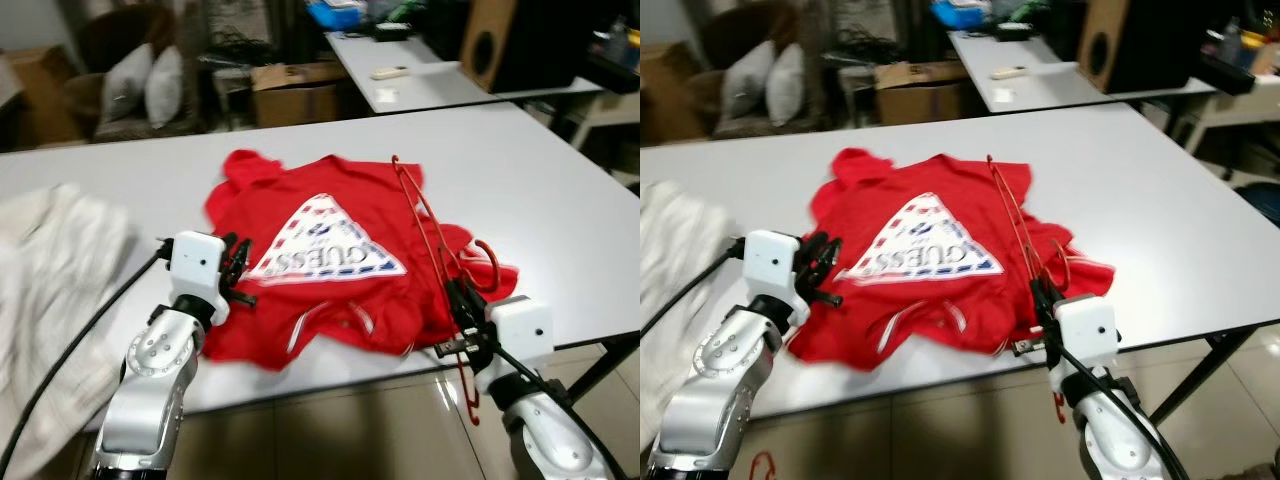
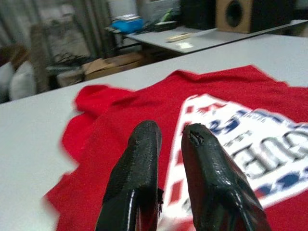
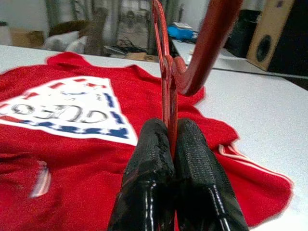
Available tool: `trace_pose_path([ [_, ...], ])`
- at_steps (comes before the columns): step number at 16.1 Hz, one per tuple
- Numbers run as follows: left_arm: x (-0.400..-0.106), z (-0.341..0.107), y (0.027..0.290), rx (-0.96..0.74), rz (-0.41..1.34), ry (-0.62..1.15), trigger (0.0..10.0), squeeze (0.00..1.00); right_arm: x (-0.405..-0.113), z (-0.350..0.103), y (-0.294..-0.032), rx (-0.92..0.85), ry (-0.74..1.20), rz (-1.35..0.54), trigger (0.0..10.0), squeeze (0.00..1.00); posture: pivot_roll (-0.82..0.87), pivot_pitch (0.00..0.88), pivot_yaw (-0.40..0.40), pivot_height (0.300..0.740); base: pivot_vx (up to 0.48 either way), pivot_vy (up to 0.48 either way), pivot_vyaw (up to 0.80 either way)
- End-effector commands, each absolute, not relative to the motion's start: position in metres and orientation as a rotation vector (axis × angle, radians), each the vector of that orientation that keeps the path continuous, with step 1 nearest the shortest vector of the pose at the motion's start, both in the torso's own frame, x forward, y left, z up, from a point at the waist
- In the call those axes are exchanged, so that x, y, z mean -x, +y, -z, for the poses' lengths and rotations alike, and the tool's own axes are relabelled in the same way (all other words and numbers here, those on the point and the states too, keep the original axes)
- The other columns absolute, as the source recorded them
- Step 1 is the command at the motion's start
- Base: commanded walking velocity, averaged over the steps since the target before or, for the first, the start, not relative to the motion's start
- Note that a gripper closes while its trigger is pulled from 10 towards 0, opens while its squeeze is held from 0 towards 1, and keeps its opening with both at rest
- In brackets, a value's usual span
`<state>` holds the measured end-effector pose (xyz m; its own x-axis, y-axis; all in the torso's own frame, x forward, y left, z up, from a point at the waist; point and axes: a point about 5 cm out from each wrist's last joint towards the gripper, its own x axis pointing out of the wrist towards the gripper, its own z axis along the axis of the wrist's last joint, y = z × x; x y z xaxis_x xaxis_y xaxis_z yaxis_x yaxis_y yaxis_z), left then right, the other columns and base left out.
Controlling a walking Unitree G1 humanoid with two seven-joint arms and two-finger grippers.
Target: Hang hanger
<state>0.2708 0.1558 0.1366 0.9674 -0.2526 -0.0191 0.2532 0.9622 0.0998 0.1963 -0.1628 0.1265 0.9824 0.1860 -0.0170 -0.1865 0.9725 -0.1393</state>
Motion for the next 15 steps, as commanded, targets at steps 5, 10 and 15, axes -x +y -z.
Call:
trace_pose_path([
  [5, -0.2691, -0.1363, 0.1478, -0.096, 0.298, 0.006, 10.0, 0.00, -0.1952, -0.1268, -0.1663, 0.126, 0.004, -0.184, 10.0, 0.00, -0.01, 0.031, 0.071, 0.740, 0.000, 0.285, -0.48],
  [10, -0.2690, -0.1365, 0.1501, -0.104, 0.294, 0.007, 10.0, 0.00, -0.1951, -0.1257, -0.1645, 0.128, 0.008, -0.198, 10.0, 0.00, 0.00, 0.035, 0.070, 0.740, 0.000, 0.392, 0.00],
  [15, -0.2674, -0.1368, 0.1450, -0.148, 0.299, 0.000, 10.0, 0.00, -0.1956, -0.1260, -0.1667, 0.140, 0.012, -0.210, 10.0, 0.00, -0.01, 0.031, 0.069, 0.740, 0.000, -0.361, 0.00],
])
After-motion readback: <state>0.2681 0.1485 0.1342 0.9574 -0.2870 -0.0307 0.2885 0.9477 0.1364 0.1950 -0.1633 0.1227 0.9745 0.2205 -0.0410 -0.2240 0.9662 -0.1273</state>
